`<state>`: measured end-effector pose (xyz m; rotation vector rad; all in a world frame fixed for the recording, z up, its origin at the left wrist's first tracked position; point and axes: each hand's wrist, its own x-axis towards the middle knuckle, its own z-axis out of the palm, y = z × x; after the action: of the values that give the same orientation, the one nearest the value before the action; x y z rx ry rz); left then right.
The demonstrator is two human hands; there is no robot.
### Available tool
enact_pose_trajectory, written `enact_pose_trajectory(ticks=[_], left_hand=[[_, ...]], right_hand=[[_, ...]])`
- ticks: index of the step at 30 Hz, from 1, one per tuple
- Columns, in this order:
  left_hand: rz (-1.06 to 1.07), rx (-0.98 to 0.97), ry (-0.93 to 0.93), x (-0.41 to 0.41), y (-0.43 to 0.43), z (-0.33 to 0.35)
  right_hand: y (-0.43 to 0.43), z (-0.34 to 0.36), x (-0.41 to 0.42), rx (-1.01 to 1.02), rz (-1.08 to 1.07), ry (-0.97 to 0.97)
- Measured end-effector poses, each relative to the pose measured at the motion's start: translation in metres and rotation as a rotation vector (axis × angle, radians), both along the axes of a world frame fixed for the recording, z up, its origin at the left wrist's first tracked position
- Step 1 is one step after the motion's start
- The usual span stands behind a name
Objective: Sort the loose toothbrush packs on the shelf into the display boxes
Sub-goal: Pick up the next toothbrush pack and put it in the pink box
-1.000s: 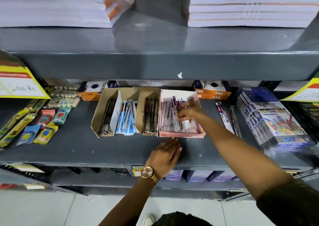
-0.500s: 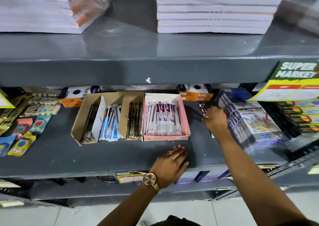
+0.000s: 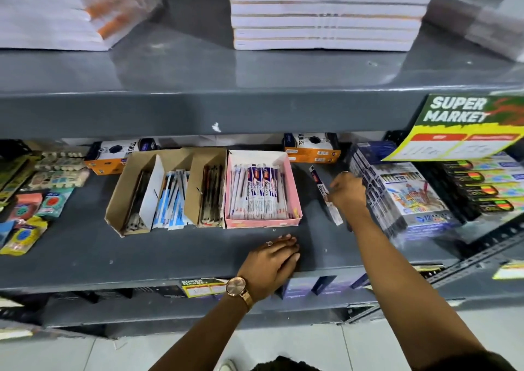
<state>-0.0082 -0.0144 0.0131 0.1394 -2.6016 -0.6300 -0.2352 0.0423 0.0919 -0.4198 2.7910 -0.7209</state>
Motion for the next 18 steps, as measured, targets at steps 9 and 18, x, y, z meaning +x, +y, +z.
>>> enact_pose_trajectory(ticks=[9, 18], left_hand=[[0.228, 1.402, 0.139, -0.011, -0.015, 0.050], [0.319, 1.598, 0.051, -0.005, -0.037, 0.071]], right_hand=[[0.042, 0.025, 0.054, -0.669, 0.150, -0.815], [0.057, -0.006, 0.117, -0.579, 0.252, -1.055]])
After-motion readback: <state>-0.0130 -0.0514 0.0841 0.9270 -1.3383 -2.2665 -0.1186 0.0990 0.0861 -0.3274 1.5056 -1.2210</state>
